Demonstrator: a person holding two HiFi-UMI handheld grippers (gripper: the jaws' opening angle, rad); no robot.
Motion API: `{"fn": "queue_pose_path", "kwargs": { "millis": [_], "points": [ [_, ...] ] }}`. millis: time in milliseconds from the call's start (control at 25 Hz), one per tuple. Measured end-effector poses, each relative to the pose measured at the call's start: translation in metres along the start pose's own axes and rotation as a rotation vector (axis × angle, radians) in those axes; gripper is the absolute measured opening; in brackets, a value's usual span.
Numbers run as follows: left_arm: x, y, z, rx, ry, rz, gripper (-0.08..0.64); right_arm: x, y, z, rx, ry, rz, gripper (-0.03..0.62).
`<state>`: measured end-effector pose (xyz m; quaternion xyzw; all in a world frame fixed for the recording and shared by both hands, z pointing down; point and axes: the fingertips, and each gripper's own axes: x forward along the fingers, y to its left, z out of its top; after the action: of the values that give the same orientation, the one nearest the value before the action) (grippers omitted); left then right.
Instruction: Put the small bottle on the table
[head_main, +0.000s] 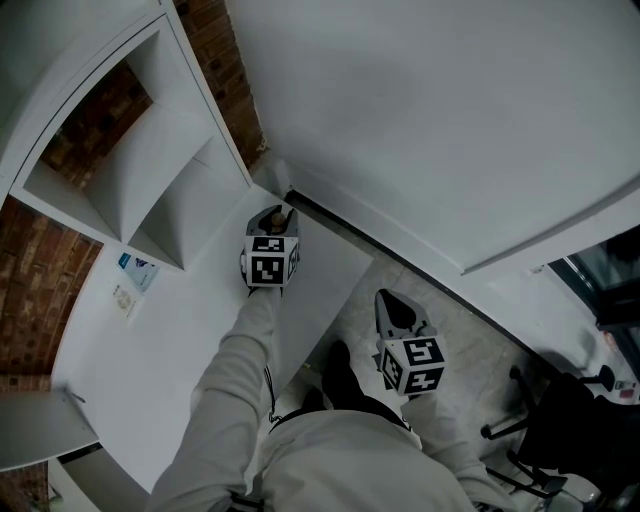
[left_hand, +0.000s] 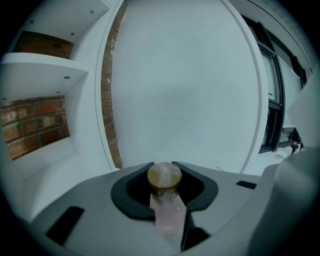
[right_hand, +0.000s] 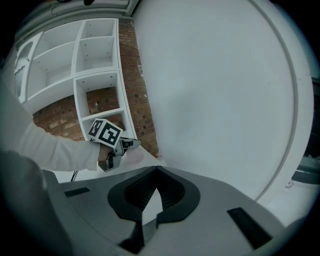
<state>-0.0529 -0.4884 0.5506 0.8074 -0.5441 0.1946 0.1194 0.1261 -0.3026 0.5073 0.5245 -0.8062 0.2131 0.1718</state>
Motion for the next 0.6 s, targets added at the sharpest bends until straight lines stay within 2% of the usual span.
{"fn": "queue_pose_path", "kwargs": {
  "millis": [360,600],
  "points": [
    [0.0020,-0.0009,-0.0002,-0.011,0.006,0.001,0.121,0.0025,-0.0001,-0.0026,0.006,0.009,0.014,0.028],
    [-0.0030,0.0038,-0.0009,-0.041,0.010,0.023,0.170,-0.0002,0.0001,-0.0042,0.008,0.009,0.014,0.028]
  ]
}}
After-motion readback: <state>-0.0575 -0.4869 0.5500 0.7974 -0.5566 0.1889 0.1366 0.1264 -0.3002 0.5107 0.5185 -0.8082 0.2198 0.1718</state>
